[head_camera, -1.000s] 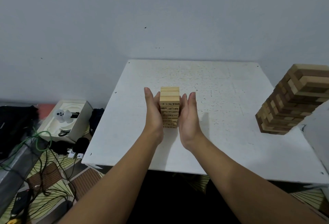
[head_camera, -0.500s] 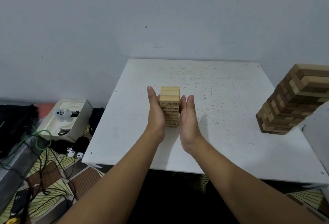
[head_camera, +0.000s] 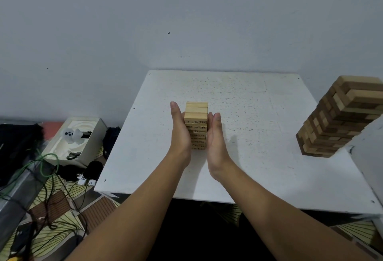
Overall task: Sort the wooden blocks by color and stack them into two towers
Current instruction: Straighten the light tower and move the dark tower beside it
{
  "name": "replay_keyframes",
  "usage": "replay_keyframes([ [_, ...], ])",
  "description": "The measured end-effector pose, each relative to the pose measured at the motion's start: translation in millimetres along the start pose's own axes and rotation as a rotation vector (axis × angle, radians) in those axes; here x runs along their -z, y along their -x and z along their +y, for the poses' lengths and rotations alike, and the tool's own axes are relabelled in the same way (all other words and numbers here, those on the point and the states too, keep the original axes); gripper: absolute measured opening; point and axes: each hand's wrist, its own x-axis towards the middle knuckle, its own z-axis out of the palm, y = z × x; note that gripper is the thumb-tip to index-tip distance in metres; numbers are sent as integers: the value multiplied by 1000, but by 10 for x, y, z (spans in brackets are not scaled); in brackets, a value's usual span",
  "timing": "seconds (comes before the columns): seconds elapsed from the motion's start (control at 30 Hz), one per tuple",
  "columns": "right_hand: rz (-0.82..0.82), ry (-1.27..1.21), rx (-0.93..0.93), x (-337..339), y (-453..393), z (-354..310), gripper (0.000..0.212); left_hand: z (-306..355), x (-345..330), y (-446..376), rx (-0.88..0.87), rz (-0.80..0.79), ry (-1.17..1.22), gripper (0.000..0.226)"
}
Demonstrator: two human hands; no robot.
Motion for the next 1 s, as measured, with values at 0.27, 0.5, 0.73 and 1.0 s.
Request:
replay_keyframes([
  [0.27, 111, -42, 62, 62, -165, -183, 58, 237, 76, -45, -85, 120, 103, 87],
  [0.5, 96, -74, 29, -121, -113, -338, 37, 308, -32, 57, -44, 121, 65, 80],
  [0.73, 98, -79, -10, -145, -121, -352, 42, 324, -91, 114, -44, 90, 24, 76],
  [1.0, 98, -121, 47, -110, -65, -376, 31, 336, -10, 90, -67, 91, 42, 83],
])
